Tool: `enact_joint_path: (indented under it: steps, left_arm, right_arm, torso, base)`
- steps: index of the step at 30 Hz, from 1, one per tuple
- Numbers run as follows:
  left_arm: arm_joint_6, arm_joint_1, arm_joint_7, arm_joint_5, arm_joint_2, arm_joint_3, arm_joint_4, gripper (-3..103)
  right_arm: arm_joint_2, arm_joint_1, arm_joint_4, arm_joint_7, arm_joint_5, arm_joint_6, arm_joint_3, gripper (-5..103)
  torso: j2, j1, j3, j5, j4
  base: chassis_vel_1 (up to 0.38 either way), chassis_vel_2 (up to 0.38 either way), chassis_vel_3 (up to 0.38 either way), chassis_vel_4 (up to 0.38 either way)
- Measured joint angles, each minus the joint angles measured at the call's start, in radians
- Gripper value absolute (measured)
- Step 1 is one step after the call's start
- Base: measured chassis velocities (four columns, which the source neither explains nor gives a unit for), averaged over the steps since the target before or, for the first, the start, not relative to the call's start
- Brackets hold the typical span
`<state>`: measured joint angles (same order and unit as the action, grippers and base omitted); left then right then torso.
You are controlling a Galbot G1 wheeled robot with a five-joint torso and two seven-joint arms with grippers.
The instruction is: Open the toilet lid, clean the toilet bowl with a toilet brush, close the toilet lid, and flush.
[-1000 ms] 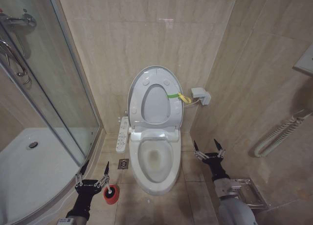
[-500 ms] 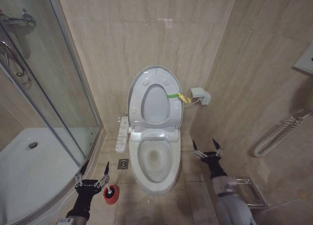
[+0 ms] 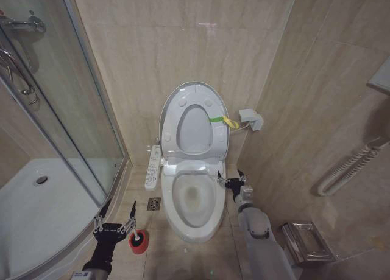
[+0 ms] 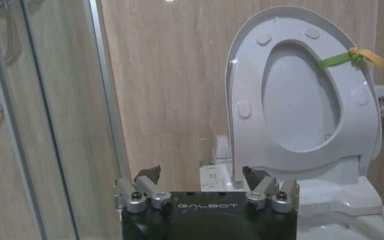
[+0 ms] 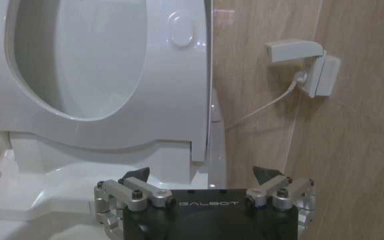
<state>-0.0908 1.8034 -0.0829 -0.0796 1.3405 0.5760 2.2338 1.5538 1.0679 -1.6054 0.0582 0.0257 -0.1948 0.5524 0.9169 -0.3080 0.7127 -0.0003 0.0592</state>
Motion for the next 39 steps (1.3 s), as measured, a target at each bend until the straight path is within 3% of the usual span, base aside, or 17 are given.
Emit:
enact_joint_path:
  steps: [3, 6, 7, 9, 13, 18, 39]
  left_arm:
    - [0.000, 0.000, 0.000, 0.000, 0.000, 0.000, 0.000, 82]
    - [0.000, 0.000, 0.000, 0.000, 0.000, 0.000, 0.000, 82]
    - [0.000, 0.000, 0.000, 0.000, 0.000, 0.000, 0.000, 82]
    - [0.000, 0.000, 0.000, 0.000, 0.000, 0.000, 0.000, 82]
    - [0.000, 0.000, 0.000, 0.000, 0.000, 0.000, 0.000, 82]
    - [0.000, 0.000, 0.000, 0.000, 0.000, 0.000, 0.000, 82]
    - [0.000, 0.000, 0.000, 0.000, 0.000, 0.000, 0.000, 82]
  right_arm:
    - [0.001, 0.000, 0.001, -0.002, 0.006, 0.003, 0.003, 100]
    - [-0.005, 0.021, -0.030, -0.060, 0.046, 0.104, 0.037, 100]
    - [-0.005, 0.021, -0.030, -0.060, 0.046, 0.104, 0.037, 100]
    - [-0.013, 0.041, -0.059, -0.109, 0.076, 0.189, 0.066, 100]
    - [-0.015, 0.047, -0.067, -0.121, 0.083, 0.212, 0.070, 100]
    - [-0.015, 0.001, -0.016, -0.141, 0.065, 0.296, 0.027, 100]
    - [-0.076, -0.104, 0.031, -0.145, 0.002, 0.268, 0.025, 100]
  torso:
    - [0.000, 0.000, 0.000, 0.0002, 0.0000]
    - [0.000, 0.000, 0.000, 0.0002, -0.0001]
    - [0.000, 0.000, 0.000, 0.0002, -0.0001]
    - [0.000, 0.000, 0.000, 0.0000, 0.0004]
    - [0.000, 0.000, 0.000, 0.0003, 0.0001]
    - [0.000, 0.000, 0.000, 0.0004, -0.0002]
    - [0.000, 0.000, 0.000, 0.0003, 0.0000]
  base:
    - [0.000, 0.000, 0.000, 0.000]
    - [0.000, 0.000, 0.000, 0.000]
    - [0.000, 0.000, 0.000, 0.000]
    - [0.000, 0.000, 0.000, 0.000]
    - [0.000, 0.000, 0.000, 0.000]
    - [0.000, 0.000, 0.000, 0.000]
    - [0.000, 0.000, 0.000, 0.000]
